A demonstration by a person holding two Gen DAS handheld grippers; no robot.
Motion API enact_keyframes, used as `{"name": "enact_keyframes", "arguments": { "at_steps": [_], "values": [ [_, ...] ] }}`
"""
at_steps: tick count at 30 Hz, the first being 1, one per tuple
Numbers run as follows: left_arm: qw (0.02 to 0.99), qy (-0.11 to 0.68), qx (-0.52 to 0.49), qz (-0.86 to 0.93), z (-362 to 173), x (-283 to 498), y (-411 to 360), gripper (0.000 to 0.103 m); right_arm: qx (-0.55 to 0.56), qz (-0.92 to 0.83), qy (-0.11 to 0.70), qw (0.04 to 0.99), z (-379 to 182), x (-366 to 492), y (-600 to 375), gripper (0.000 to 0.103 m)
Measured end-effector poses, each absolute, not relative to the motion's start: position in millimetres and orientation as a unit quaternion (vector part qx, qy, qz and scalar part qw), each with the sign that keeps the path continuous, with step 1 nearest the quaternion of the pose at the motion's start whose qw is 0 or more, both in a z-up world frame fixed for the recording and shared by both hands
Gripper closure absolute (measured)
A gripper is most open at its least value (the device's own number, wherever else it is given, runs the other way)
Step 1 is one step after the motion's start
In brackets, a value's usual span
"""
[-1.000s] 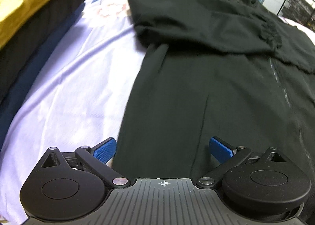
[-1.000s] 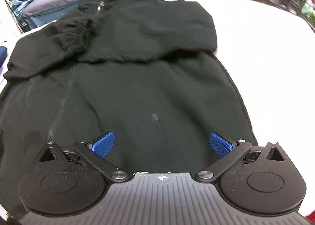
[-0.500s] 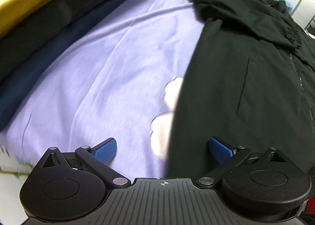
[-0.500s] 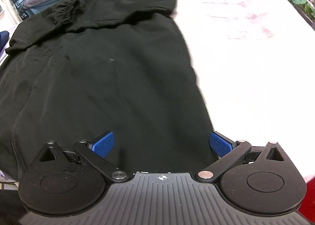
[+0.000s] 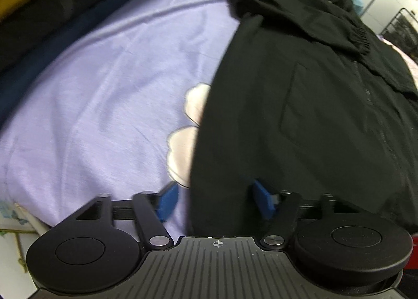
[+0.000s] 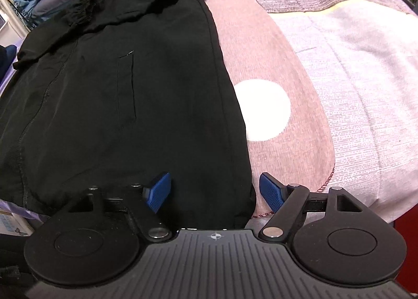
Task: Fold large clothes
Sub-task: 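Grasp the jacket side edge with the left gripper while the right gripper grasps it too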
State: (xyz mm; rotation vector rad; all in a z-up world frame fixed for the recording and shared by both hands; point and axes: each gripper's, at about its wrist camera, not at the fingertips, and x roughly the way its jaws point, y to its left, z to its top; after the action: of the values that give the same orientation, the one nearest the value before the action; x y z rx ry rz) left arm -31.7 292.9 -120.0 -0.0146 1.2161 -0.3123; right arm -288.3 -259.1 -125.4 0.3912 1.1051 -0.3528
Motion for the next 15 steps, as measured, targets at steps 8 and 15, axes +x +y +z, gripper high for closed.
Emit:
{"name": "enact_keyframes", "arguments": {
  "at_steps": [8,15],
  "values": [
    [0.793,0.584,-0.003,-0.171,-124.3,-29.3,295.2,0.0,0.211,-0.148,0.535,0.805,-128.6,-284.3,-273.8,0.02],
    [0.794,0.584,-0.038,-0.161,-132.8,-34.1,304.1,0.0,0.239,-0.133,0.536,0.798,-127.6,-293.4,-280.0,0.021]
  ]
}}
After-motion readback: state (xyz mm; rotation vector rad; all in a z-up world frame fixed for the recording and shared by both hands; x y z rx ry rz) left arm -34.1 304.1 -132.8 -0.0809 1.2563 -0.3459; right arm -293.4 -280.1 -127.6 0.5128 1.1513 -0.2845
